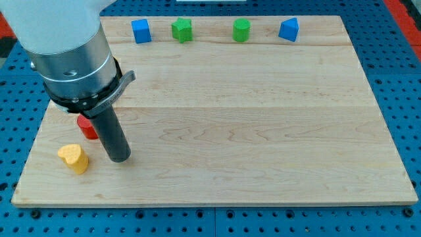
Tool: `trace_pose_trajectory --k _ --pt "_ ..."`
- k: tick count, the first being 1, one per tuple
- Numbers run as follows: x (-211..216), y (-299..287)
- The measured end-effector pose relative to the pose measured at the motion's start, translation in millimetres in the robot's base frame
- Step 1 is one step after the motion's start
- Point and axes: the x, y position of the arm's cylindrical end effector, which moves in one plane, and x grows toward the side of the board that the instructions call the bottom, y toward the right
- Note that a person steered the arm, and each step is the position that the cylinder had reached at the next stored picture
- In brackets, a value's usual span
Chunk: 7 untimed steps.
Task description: Move the yellow heart to the center bottom of the board
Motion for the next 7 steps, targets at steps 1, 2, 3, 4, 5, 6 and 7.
trace_pose_trajectory --k 1,2,3,4,5,6,7 --pt "0 0" --pt "2 1" --pt "24 1" --pt "51 -13" --pt "55 -74" --pt "48 -146" --pt "21 -147"
